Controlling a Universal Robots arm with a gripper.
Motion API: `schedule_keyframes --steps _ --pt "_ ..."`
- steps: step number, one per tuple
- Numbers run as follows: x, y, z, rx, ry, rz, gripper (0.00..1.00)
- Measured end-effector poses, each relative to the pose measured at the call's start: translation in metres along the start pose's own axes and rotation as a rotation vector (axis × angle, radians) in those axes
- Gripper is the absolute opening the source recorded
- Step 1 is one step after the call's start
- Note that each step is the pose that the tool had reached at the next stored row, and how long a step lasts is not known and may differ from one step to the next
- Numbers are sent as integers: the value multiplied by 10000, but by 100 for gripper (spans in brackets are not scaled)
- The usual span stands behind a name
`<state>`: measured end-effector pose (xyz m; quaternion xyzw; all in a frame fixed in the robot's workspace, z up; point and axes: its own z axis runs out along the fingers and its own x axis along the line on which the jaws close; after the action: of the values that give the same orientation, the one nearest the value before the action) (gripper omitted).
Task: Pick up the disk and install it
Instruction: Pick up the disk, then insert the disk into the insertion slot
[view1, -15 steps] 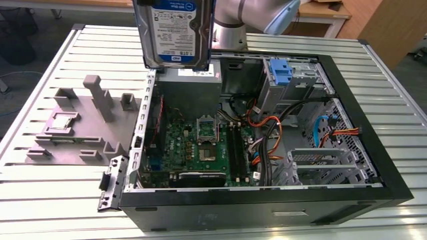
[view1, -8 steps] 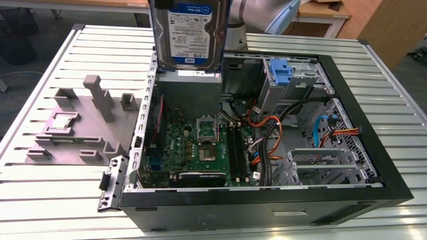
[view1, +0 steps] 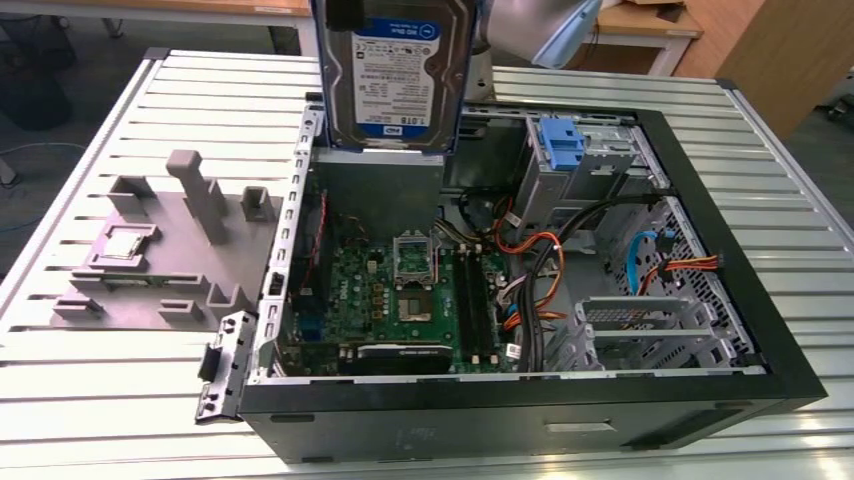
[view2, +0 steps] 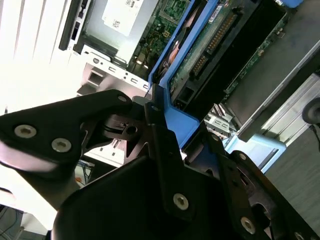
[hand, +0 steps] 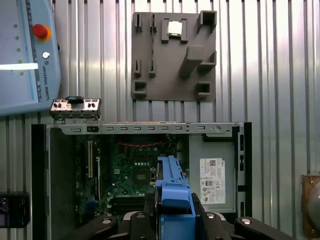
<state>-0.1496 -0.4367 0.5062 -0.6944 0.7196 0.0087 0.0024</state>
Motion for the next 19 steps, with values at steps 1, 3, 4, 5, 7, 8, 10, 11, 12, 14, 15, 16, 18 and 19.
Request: schedule_keyframes --steps 1,3,4,5,7,8,10,11,12,14,15,16,18,19 --pt "24 -3 4 0 0 0 36" --pt "67 -11 13 1 0 0 36" --pt "82 -21 16 0 -1 0 36" --pt "91 -35 20 1 -2 1 36" --pt "102 -78 24 1 0 0 36" --pt "106 -106 25 0 1 0 36" --pt "112 -162 30 0 0 -1 36" --pt "117 -272 39 1 -1 0 36" --pt "118 -287 41 0 0 -1 36" --pt "118 -310 43 1 -1 0 36" --pt "118 -310 43 1 -1 0 36" --pt "117 -316 43 0 0 0 36" --pt "119 -321 45 0 0 0 36" --pt "120 -321 46 1 -1 0 36"
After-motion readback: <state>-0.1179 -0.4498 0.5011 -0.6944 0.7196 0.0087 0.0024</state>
